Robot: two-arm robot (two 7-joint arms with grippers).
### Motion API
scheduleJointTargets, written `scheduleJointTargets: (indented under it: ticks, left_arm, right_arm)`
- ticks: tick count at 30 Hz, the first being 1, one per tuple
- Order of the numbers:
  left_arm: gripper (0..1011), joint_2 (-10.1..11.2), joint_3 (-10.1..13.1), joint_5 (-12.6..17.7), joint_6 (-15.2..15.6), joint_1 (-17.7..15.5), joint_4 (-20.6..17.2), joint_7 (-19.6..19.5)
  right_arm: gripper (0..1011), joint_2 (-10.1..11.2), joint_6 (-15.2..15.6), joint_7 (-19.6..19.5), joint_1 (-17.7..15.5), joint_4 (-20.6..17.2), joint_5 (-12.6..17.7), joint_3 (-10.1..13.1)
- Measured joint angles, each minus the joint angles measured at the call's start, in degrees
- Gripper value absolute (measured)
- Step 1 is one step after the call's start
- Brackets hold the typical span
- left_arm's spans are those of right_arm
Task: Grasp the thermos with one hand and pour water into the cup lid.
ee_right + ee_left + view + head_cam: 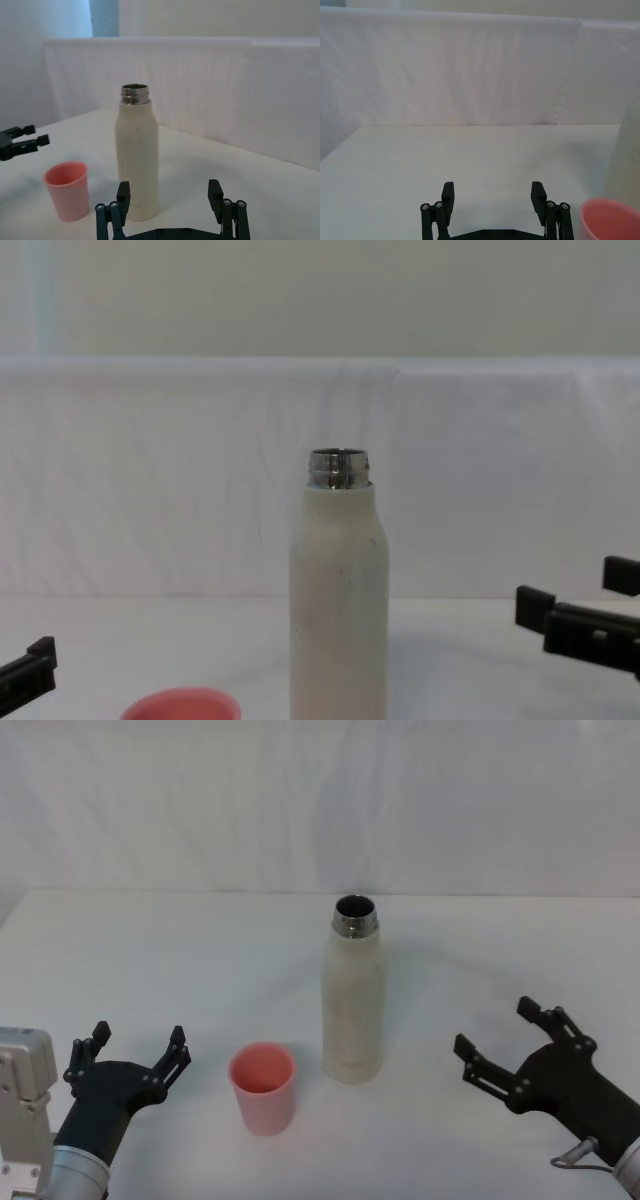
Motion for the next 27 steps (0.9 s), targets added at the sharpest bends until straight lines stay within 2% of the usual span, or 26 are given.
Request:
scheduleJointTargets:
  ticks: [8, 27]
  left_arm:
    - [1001, 0.00, 0.00, 0.00, 0.00, 0.00, 0.00, 0.00]
    - [1001, 0.00, 0.00, 0.00, 0.00, 0.00, 0.00, 0.00]
  right_arm:
    - [1001, 1.24, 0.04, 1.76, 3.00, 2.69, 1.05, -2.81]
    - [1001, 1.19, 1.07, 2.45, 10.79, 9.70, 2.29, -9.25]
